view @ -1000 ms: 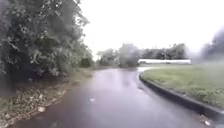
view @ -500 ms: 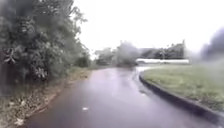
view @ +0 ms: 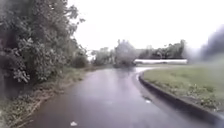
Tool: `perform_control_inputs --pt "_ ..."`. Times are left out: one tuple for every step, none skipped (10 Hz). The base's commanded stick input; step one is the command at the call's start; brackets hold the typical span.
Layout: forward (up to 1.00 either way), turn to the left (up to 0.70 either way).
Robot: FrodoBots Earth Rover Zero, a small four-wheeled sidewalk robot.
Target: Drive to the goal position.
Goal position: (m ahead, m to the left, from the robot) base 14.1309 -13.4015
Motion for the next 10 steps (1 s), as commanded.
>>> perform_control_inputs --pt "0.7 -0.14" --pt "0.7 -0.14" --pt "0.7 -0.14" --pt "0.7 -0.14" --pt "0.7 -0.14" --pt "0.7 -0.14" --pt "0.7 -0.14" --pt "0.7 -0.14" --pt "0.7 -0.14" --pt "0.7 -0.14"
